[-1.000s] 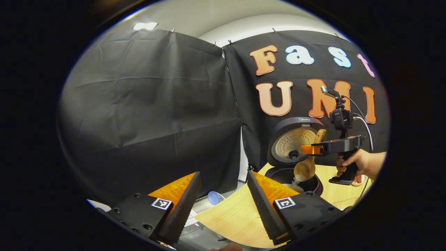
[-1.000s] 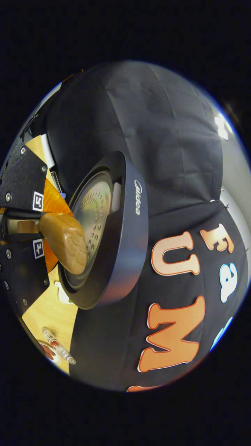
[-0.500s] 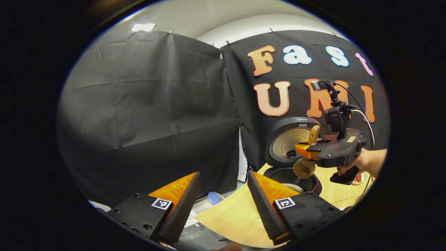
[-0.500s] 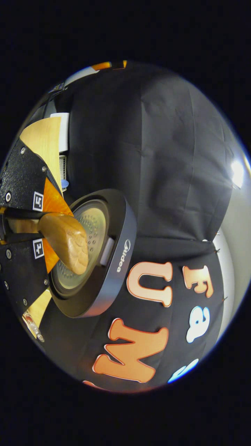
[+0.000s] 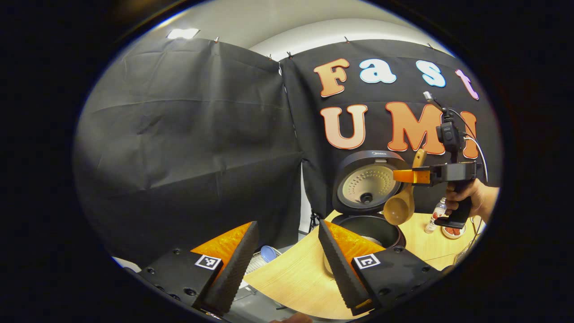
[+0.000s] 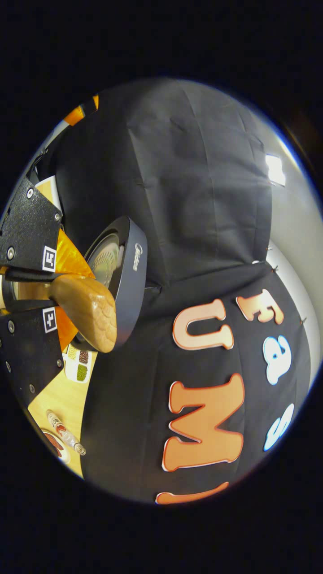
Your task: Close the left gripper, press the button to open the rice cooker; take a wooden spoon from the chopstick holder with the right hand, scoop a spoonful of rice and pour it into the rice cooker, then put the wooden spoon back into the chopstick holder.
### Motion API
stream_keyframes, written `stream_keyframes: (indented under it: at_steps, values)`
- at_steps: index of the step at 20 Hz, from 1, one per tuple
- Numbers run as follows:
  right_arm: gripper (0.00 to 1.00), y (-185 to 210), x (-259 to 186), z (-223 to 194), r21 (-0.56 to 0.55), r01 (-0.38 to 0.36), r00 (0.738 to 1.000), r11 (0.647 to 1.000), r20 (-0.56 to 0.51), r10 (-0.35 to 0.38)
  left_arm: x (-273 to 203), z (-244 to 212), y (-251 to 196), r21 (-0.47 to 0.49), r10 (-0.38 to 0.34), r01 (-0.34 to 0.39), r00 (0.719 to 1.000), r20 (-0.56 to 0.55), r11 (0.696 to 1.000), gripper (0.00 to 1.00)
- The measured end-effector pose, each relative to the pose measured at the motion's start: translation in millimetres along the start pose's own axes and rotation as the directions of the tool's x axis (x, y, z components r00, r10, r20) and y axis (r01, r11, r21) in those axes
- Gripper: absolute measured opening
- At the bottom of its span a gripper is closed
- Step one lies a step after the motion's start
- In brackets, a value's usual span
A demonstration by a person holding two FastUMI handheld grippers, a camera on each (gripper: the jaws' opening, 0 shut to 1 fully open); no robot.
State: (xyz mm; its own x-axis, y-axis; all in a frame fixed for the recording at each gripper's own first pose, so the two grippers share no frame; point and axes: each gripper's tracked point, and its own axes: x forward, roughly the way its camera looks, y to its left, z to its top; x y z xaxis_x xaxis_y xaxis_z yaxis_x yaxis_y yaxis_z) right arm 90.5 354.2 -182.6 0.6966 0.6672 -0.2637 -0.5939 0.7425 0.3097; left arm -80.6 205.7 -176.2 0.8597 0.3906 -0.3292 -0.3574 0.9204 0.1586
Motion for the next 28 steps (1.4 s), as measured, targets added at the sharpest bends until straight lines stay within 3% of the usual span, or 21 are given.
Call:
stream_keyframes:
  at_steps: [1, 5, 11, 14, 21, 28]
  values:
    - [0.19, -10.9, -9.4, -2.0, 0.04, 0.007, 1.0, 0.999, -0.005, -0.007, 0.2, 1.2, -6.9, 0.002, -0.014, 0.014, 1.0, 0.002, 1.0, 0.92]
    - [0.15, -62.0, -55.8, -12.4, 0.187, 0.066, 0.998, 0.98, -0.028, -0.062, -3.9, 6.7, -42.1, 0.019, -0.081, 0.081, 0.997, 0.007, 0.997, 0.92]
    - [0.15, -156.4, -147.3, -37.7, 0.277, 0.231, 0.973, 0.933, -0.038, -0.23, -13.7, 10.3, -105.1, 0.024, -0.19, 0.19, 0.982, -0.01, 0.981, 0.92]
    - [0.15, -205.8, -197.1, -59.1, 0.312, 0.329, 0.943, 0.891, -0.061, -0.327, -19.2, 10.7, -132.5, 0.014, -0.23, 0.23, 0.973, -0.029, 0.973, 0.92]
    - [0.15, -303.1, -305.0, -102.5, 0.382, 0.526, 0.842, 0.76, -0.11, -0.527, -34.5, 12.5, -193.5, 0.034, -0.308, 0.31, 0.95, -0.05, 0.95, 0.92]
    - [0.16, -359.7, -356.2, -162.3, 0.385, 0.62, 0.779, 0.684, -0.191, -0.598, -54.8, 24.8, -227.6, 0.052, -0.321, 0.323, 0.946, -0.045, 0.945, 0.92]
